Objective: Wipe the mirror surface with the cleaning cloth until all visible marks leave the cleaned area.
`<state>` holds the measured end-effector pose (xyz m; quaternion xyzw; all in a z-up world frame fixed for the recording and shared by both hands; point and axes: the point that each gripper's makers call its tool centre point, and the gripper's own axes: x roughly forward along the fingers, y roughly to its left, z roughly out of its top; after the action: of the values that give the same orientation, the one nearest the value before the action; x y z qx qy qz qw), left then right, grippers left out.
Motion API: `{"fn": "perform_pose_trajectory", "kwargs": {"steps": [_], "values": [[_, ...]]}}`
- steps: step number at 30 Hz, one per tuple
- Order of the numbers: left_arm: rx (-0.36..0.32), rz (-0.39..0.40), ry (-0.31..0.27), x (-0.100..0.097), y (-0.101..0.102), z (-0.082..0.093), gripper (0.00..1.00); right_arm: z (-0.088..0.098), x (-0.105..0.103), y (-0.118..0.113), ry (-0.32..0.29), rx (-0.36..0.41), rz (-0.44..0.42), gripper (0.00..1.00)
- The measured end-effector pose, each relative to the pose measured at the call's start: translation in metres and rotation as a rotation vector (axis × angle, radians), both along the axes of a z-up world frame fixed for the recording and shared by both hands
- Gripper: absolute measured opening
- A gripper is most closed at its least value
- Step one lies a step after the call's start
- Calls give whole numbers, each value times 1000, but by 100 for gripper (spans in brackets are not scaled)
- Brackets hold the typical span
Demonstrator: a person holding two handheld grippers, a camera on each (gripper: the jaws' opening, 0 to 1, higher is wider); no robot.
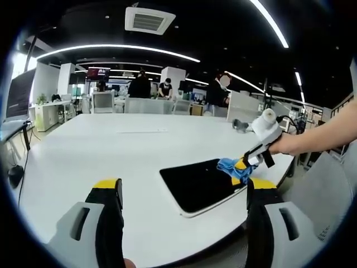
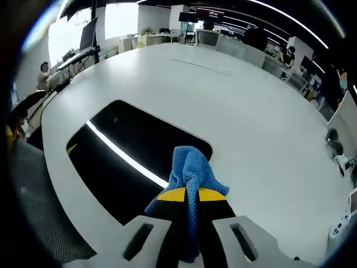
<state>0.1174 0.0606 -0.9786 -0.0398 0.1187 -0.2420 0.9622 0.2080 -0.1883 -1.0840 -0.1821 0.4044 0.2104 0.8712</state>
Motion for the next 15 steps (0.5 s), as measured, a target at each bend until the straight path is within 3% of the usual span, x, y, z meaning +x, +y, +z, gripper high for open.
{"fn": "perform_pose_trajectory", "kwargs": {"steps": [7,15], "values": [[0,4,-4,0,1,1,91,1,-13,7,-13,-60,55,0],[-1,7,-7,0,1,1,91,0,-24,12,1,-44,69,0]]}}
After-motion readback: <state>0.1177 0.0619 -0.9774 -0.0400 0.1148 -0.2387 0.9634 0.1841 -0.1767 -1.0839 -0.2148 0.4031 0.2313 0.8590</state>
